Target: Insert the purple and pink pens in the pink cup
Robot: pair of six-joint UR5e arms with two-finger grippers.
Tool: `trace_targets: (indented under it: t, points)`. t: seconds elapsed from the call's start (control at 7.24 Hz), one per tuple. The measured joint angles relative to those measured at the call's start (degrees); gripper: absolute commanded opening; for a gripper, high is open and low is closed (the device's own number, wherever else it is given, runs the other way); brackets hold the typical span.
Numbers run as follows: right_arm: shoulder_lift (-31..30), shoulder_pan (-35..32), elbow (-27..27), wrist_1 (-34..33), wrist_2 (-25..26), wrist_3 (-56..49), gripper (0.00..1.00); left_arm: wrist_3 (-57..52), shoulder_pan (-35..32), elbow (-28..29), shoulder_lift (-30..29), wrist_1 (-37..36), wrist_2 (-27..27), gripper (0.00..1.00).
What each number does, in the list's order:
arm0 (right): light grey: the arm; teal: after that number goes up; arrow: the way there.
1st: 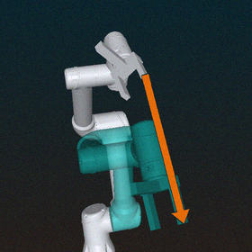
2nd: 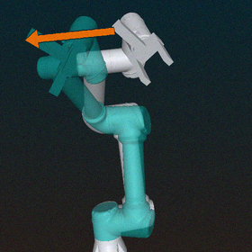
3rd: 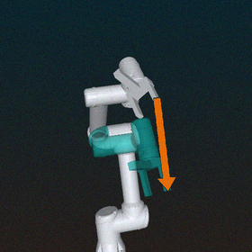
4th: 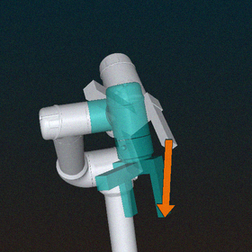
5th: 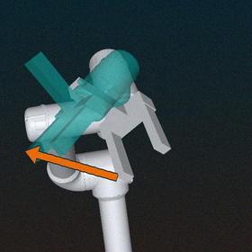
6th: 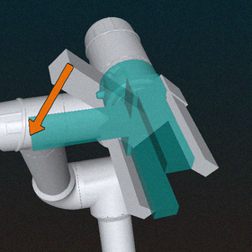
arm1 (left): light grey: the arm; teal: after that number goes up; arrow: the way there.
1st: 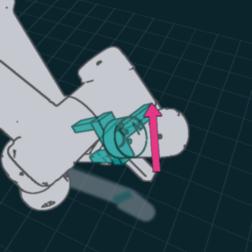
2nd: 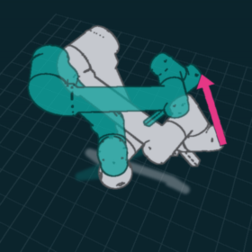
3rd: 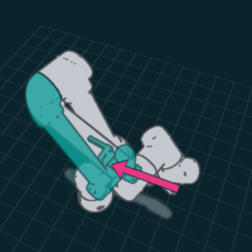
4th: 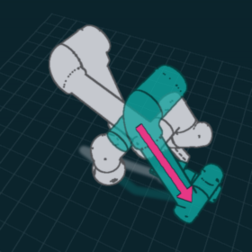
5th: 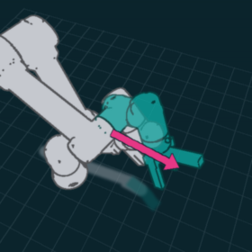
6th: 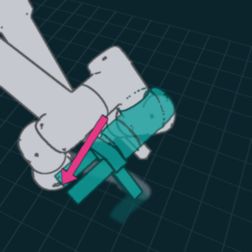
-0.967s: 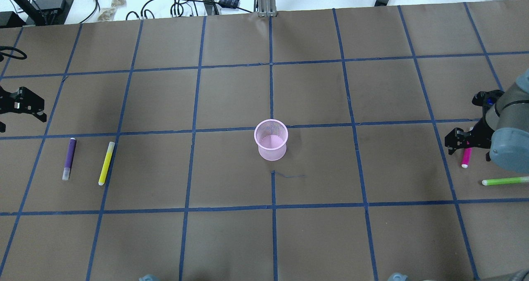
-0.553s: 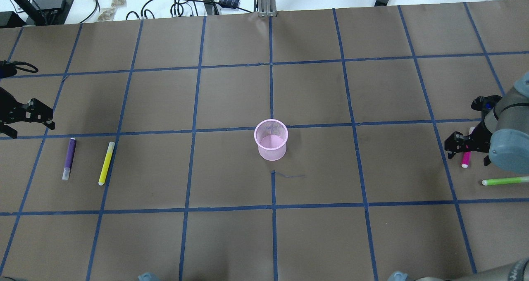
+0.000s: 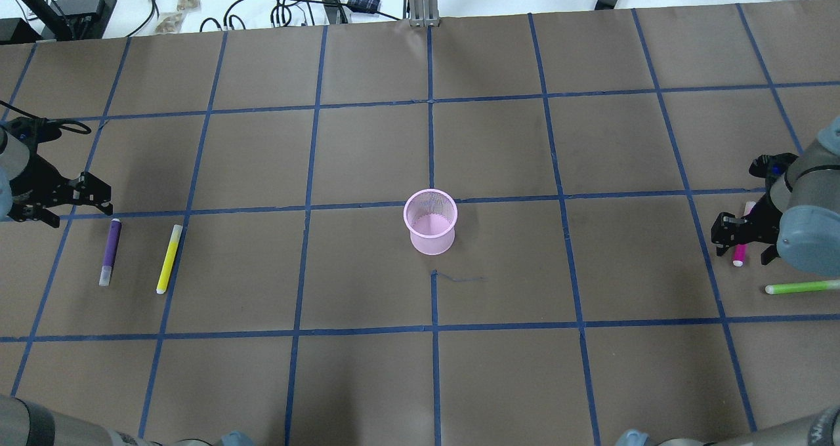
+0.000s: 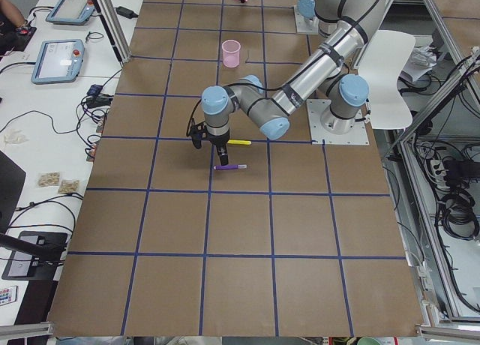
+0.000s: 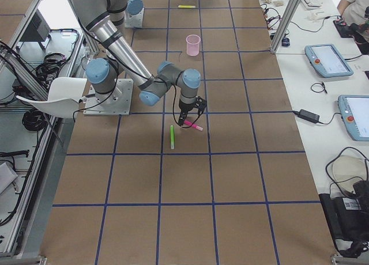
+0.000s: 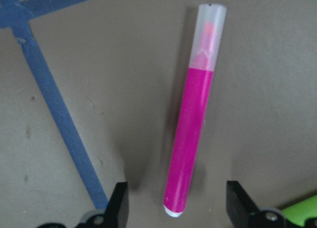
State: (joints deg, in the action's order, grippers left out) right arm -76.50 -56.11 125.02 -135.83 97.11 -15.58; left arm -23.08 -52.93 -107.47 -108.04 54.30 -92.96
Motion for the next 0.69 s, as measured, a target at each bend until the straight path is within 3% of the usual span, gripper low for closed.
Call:
trace_targets:
  t: [0.28, 0.69]
  points:
    - [0.0, 0.0, 0.0, 0.0, 0.1, 0.0, 0.66, 0.0, 0.4, -0.3, -2.8, -2.9, 0.1, 0.94]
    - [0.2, 0.1, 0.0, 0.0, 0.1, 0.0, 0.62, -0.1, 0.5, -0.3, -6.0, -4.5, 0.2, 0.78]
